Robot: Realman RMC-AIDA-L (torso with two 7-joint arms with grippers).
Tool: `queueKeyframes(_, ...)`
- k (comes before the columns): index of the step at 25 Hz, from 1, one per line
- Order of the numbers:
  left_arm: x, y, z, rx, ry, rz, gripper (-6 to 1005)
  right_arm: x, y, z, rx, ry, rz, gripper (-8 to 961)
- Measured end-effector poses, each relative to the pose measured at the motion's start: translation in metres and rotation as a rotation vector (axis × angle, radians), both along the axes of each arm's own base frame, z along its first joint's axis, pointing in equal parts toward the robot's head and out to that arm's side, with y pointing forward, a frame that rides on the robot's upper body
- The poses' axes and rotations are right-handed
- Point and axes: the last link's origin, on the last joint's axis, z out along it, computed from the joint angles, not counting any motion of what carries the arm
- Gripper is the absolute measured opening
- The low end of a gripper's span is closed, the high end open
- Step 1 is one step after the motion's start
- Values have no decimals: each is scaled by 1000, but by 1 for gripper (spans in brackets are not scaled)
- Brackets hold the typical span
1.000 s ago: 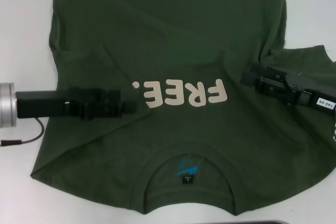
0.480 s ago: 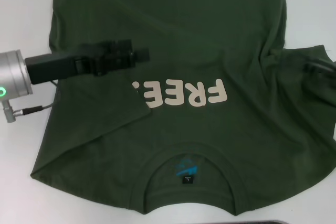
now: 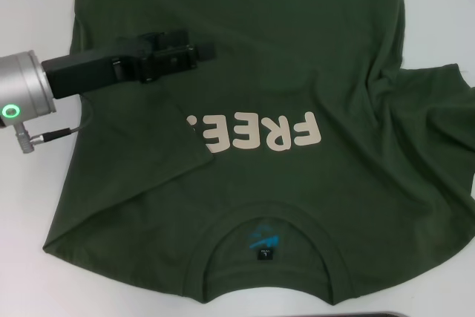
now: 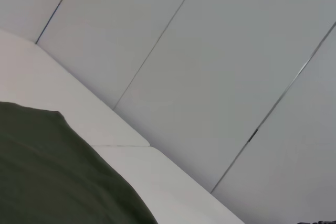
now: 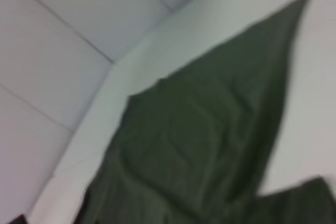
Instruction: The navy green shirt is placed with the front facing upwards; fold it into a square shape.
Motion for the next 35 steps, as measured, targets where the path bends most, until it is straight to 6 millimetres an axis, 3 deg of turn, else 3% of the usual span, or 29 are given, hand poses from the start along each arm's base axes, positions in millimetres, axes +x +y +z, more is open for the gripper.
queueKeyframes(7, 3, 3, -5, 2, 1, -3, 877, 11, 0, 17, -38, -39, -125, 704)
queueKeyframes(24, 1, 5, -7, 9, 18, 6, 884, 20, 39, -30, -41, -107, -205, 703)
queueKeyframes(35, 0, 6, -8, 8, 23, 15, 883, 18, 48, -40, -48, -138, -204, 702)
